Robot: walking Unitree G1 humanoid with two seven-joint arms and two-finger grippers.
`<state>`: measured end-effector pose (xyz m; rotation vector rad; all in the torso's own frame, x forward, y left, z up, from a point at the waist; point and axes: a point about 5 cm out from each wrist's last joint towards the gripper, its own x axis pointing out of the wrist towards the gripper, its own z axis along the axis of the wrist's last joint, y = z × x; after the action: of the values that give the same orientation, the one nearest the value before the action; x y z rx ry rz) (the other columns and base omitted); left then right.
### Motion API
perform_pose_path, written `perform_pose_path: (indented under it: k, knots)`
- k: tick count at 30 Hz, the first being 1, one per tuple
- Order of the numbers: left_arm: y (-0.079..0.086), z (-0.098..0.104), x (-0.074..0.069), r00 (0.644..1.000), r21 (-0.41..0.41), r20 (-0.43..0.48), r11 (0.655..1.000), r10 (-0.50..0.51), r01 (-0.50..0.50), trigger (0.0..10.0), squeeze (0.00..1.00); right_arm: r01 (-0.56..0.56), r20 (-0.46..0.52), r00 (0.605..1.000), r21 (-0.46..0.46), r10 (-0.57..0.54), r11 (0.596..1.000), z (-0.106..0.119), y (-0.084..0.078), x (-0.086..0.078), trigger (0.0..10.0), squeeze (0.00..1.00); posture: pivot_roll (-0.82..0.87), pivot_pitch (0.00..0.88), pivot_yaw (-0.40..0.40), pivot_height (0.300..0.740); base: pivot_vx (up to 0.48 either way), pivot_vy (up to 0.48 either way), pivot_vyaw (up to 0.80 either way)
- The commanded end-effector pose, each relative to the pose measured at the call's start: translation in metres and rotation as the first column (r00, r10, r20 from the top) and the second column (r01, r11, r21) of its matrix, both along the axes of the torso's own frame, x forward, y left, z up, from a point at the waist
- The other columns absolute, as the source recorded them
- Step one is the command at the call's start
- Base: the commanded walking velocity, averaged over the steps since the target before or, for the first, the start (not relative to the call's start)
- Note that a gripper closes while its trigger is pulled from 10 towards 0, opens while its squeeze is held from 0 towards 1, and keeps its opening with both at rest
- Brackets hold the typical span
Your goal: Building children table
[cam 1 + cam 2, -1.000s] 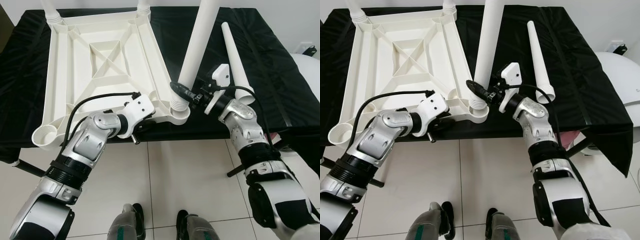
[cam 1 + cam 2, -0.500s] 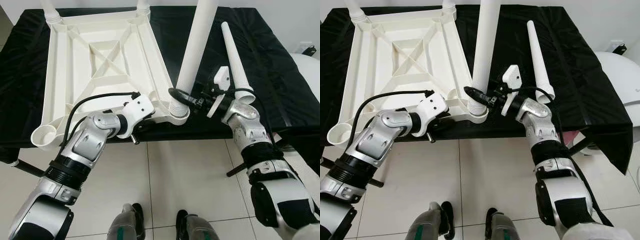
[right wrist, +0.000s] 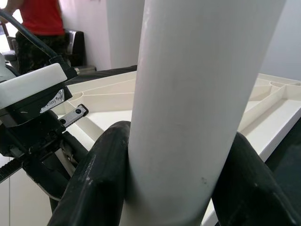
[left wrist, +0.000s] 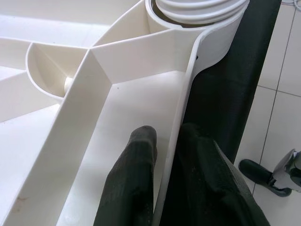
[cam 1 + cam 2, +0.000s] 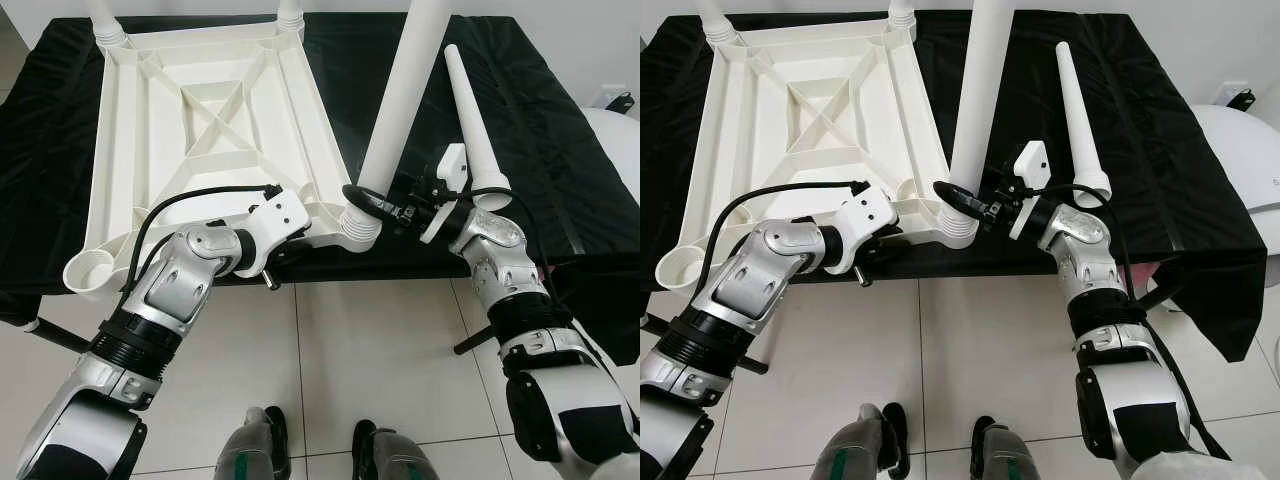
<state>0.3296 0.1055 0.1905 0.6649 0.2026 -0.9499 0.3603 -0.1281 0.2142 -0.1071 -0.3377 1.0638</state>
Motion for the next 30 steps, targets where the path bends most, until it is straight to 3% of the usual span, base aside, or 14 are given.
perform_pose_path:
  k: [1,14,30]
  knots:
    - [-0.008,0.009,-0.003,0.997,0.005,0.013,0.997,-0.074,0.074,10.0,0.00,-0.025,-0.083,0.996,-0.061,0.020,0.998,-0.022,0.002,-0.003,10.0,0.00,-0.06,0.234,-0.004,0.740,0.000,0.000,0.00]
    - [-0.007,0.011,-0.007,0.998,-0.003,0.017,0.998,-0.067,0.067,10.0,0.00,-0.036,-0.084,0.996,-0.100,0.027,0.994,-0.023,0.013,0.004,10.0,0.00,-0.05,0.242,-0.014,0.740,0.000,0.000,0.00]
    - [-0.007,0.011,-0.008,0.998,-0.003,0.016,0.998,-0.062,0.062,10.0,0.00,-0.033,-0.136,0.991,-0.116,0.017,0.993,-0.032,0.006,0.005,10.0,0.00,-0.05,0.250,-0.014,0.740,0.000,0.000,0.00]
